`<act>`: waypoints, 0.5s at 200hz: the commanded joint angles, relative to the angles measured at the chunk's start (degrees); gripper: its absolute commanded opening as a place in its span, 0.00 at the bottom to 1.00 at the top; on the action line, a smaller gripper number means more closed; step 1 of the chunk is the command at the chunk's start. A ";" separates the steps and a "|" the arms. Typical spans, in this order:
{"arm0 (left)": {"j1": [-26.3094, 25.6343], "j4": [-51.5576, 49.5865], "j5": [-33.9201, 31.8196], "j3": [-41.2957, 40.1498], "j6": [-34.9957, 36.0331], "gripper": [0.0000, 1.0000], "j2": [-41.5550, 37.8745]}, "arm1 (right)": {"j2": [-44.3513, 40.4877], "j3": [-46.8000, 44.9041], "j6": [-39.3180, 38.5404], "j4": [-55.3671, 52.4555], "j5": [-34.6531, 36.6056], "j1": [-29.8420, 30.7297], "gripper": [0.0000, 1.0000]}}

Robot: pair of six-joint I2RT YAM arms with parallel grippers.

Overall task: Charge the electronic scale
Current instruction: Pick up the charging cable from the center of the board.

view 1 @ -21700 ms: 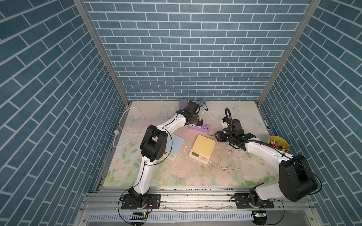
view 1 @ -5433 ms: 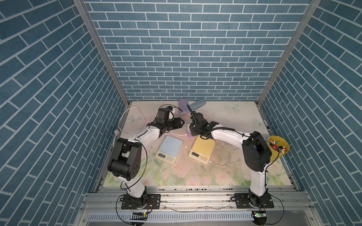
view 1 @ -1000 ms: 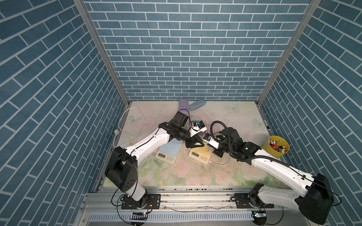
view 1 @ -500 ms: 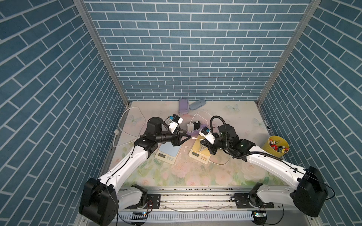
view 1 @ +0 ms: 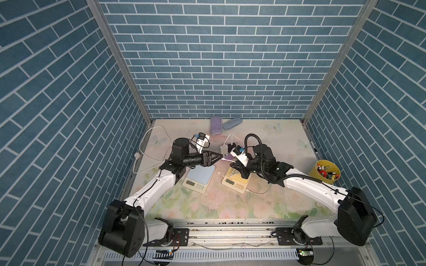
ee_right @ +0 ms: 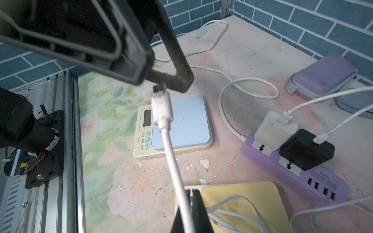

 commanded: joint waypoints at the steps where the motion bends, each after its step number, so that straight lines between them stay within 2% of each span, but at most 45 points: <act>1: 0.41 1.03 1.66 0.30 -2.27 0.51 0.58 | 0.97 2.47 2.01 2.69 -1.66 0.03 0.00; 18: 0.41 1.73 2.04 0.30 -2.93 0.48 0.71 | 1.59 2.95 1.73 2.55 -1.87 0.07 0.00; 49: 0.55 1.48 2.72 0.65 -3.08 0.33 0.59 | 3.22 3.86 0.89 1.05 -2.03 0.12 0.00; 83: 0.63 0.86 3.23 0.56 -2.96 0.00 -0.07 | 4.66 5.13 -0.33 -0.85 -3.60 0.13 0.00; 100: 0.81 -0.94 2.02 0.64 -2.07 0.00 -1.21 | 5.33 6.34 -1.19 -2.81 -4.00 0.23 0.00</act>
